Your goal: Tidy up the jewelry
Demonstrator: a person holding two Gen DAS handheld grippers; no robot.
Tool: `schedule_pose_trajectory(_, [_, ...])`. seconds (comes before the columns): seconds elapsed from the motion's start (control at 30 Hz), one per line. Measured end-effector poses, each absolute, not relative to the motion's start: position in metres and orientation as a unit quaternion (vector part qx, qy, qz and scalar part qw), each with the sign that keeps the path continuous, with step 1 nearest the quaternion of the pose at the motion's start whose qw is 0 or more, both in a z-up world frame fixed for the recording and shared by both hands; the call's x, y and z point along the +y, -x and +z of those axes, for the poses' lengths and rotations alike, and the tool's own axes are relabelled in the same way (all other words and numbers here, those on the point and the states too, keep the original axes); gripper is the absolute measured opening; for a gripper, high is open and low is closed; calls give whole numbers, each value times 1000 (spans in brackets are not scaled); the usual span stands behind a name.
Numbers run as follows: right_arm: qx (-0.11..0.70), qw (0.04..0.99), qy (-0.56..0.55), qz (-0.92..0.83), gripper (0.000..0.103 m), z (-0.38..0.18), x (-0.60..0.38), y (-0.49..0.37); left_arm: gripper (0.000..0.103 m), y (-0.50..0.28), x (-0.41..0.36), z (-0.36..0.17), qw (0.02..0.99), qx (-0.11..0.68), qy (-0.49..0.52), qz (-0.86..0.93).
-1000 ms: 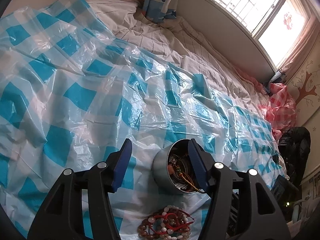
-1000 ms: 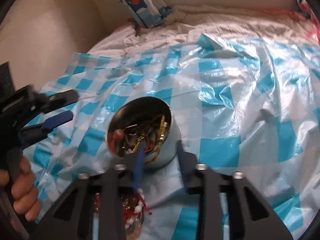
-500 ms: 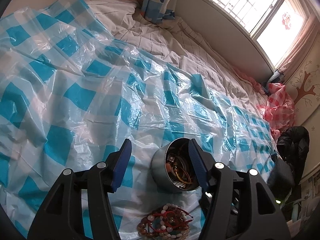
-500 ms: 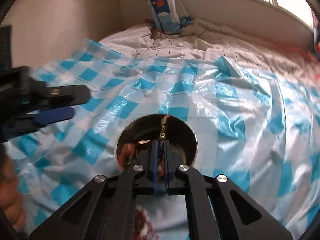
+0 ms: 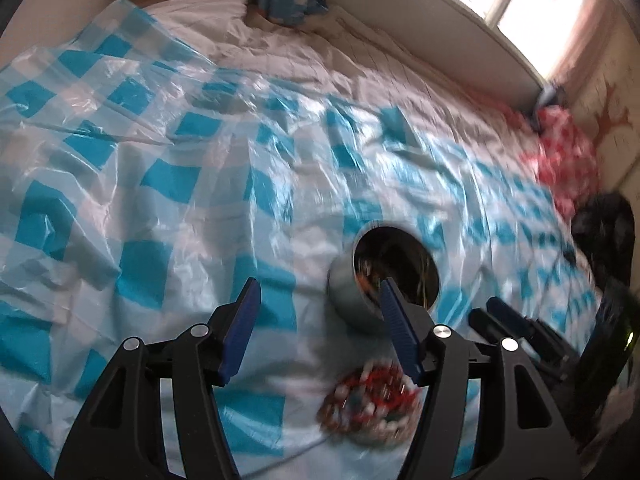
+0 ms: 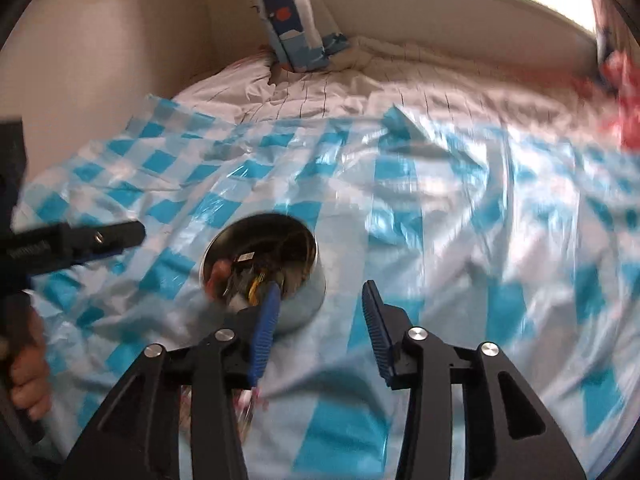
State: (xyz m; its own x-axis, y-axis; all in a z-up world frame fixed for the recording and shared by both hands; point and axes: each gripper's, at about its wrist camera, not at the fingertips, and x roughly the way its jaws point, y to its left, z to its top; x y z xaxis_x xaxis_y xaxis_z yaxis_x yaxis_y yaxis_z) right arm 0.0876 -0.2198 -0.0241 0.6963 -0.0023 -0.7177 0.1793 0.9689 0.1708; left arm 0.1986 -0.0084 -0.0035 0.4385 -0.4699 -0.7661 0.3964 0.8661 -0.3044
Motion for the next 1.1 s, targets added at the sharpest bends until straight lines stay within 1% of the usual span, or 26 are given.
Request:
schedule_pose_trajectory(0.17, [404, 892, -202, -20, 46, -38, -233, -60, 58, -171, -13, -18, 825, 486, 5, -290])
schedule_pose_trajectory(0.23, [398, 893, -209, -20, 48, -38, -232, -59, 58, -162, -18, -23, 817, 490, 1, -304])
schedule_pose_trajectory(0.27, [394, 895, -208, -19, 53, -37, -231, -57, 58, -157, -23, -25, 814, 492, -8, -310])
schedule_pose_trajectory(0.3, [392, 896, -207, -19, 55, -37, -230, -58, 58, -153, -28, -28, 815, 490, -22, -309])
schedule_pose_trajectory(0.57, [392, 891, -227, -9, 56, -44, -234, -62, 58, -147, -56, -41, 817, 481, -70, -310])
schedule_pose_trajectory(0.6, [392, 891, -230, -9, 56, -45, -235, -62, 56, -147, -59, -42, 817, 480, -76, -311])
schedule_pose_trajectory(0.63, [392, 890, -234, -9, 57, -45, -236, -63, 46, -147, -61, -43, 817, 478, -79, -312])
schedule_pose_trajectory(0.67, [392, 889, -236, -8, 57, -46, -237, -64, 38, -147, -63, -44, 815, 480, -84, -315])
schedule_pose_trajectory(0.73, [392, 888, -240, -7, 60, -46, -238, -65, 5, -147, -66, -47, 807, 488, -92, -320])
schedule_pose_trajectory(0.77, [391, 888, -241, -7, 61, -46, -239, -66, 0, -147, -67, -49, 802, 494, -98, -322])
schedule_pose_trajectory(0.83, [390, 888, -242, -7, 62, -46, -239, -66, 0, -146, -65, -48, 798, 496, -93, -328])
schedule_pose_trajectory(1.0, [388, 886, -253, -7, 62, -47, -244, -67, 0, -151, -50, -31, 796, 487, -35, -357])
schedule_pose_trajectory(1.1, [389, 884, -259, -7, 62, -48, -245, -67, 1, -156, -45, -32, 799, 490, -28, -348])
